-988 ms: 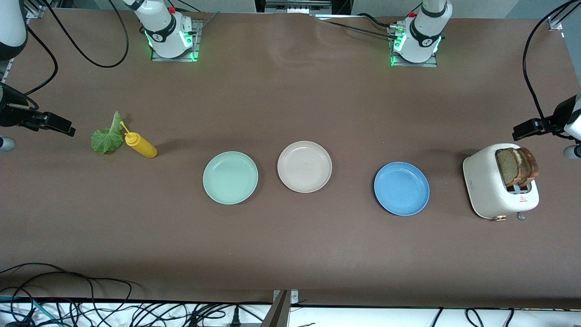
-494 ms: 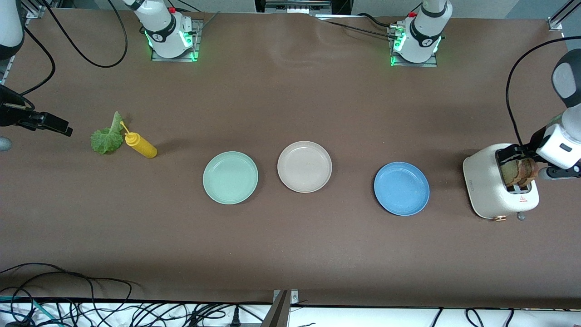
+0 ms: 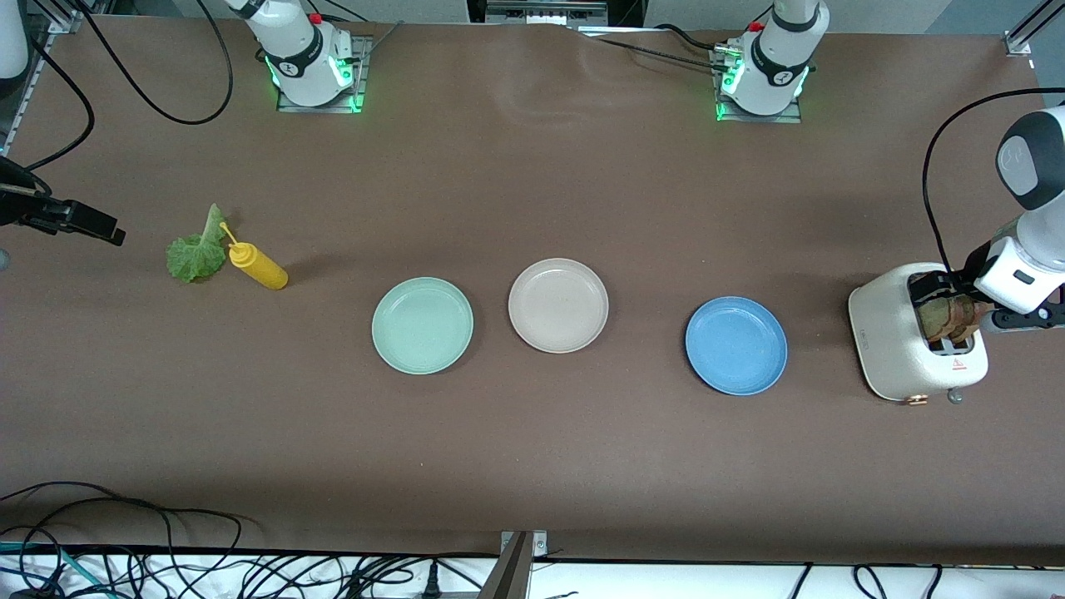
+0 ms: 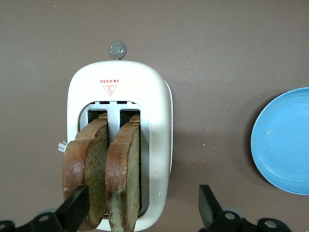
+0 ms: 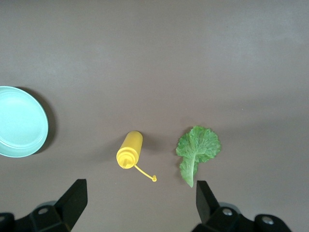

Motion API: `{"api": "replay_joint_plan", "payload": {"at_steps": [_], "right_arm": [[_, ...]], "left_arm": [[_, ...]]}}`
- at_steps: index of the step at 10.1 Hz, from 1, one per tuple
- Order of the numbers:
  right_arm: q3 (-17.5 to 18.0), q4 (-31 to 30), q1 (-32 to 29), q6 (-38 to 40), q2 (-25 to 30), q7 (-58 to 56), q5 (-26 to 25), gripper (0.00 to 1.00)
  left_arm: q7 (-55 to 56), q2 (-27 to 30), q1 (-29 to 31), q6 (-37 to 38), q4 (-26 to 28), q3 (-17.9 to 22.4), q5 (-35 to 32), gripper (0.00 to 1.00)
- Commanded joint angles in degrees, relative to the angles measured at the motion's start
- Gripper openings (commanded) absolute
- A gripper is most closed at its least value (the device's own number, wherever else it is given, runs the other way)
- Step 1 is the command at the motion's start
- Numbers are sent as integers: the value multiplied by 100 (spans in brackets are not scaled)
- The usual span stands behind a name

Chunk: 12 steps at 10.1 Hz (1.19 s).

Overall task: Make sandwich on beige plate with both arms
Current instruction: 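Lower the left gripper over the toaster onto a bread slice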

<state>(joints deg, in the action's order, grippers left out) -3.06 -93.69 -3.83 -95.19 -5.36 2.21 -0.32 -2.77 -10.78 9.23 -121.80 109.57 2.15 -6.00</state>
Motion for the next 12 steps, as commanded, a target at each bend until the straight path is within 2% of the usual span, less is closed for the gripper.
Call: {"api": "replay_joint_plan", "payload": {"at_steps": [1,4,5,8,9,12], "right_arm": [[34,27,-56,158,26,25,6,100],[7,35,-56,193,18,-63,6,100],[-1,35,-65,193,18,-72,6,100],[-1,35,-83,185,18,-81,6,100],[-1,44,-83,185,18,-81,6,100],[-1,44,-83,185,18,-81,6,100]], "left_arm": [[-101,-90,35,-90,20,-4,-147,100],[-101,-170,35,-90,20,5,-112,94],[-101,-170,35,-90,20,5,-112,87],[-119,-170,35,-81,20,5,-112,11],[-119,-170,35,-72,20,5,-112,0],[-110,-152,44,-46,20,5,-112,0]]}}
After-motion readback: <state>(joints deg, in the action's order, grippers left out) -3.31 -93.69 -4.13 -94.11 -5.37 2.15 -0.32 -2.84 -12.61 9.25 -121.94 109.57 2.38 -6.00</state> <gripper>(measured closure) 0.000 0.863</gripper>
